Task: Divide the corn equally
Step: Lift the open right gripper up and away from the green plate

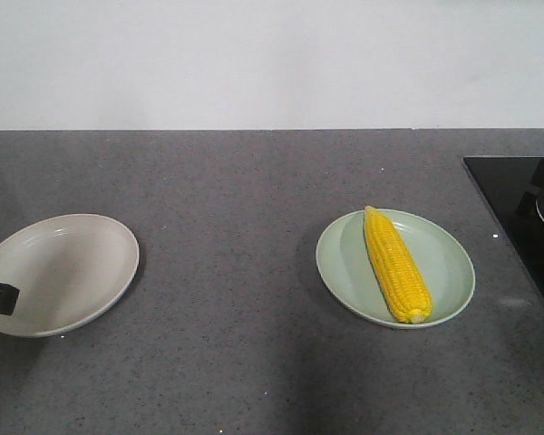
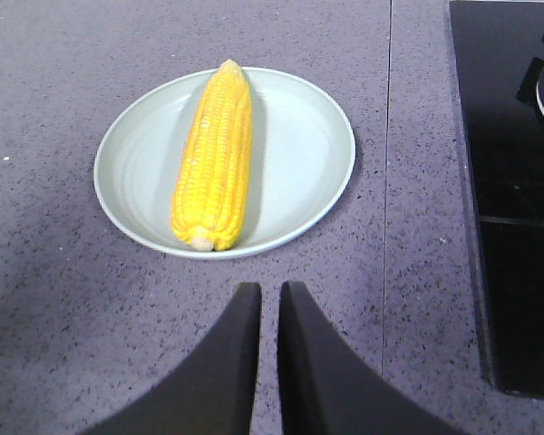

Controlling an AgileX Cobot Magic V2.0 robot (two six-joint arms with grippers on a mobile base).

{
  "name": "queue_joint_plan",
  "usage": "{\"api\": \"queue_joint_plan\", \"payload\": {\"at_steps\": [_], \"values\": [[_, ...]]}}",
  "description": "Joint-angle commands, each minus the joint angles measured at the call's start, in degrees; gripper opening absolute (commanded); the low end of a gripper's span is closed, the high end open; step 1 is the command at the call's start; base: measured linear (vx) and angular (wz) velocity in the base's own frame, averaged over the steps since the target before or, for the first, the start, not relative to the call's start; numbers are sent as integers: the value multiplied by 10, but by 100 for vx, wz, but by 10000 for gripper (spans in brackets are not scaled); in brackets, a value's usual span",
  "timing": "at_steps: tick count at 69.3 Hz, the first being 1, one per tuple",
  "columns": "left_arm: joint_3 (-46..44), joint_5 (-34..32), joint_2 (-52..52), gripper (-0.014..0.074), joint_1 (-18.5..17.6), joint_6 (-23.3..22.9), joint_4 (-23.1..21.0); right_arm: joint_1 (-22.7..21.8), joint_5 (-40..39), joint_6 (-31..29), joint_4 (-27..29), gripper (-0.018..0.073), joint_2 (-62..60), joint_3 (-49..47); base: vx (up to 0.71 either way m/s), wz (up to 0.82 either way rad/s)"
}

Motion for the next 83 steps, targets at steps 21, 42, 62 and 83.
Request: {"api": "queue_joint_plan", "payload": {"at_steps": [21,42,62,83], "values": [[-15,-19,-7,217,2,-2,4,-1,-27,-10,-3,-12,-31,12,0,0],[-15,-19,-7,217,2,-2,4,-1,-27,-10,-3,-12,-31,12,0,0],[-15,-19,-7,217,2,-2,4,-1,-27,-10,-3,-12,-31,12,0,0],[-15,-29,-7,217,2,-2,4,-1,-27,-10,-3,-12,-31,12,0,0]]}}
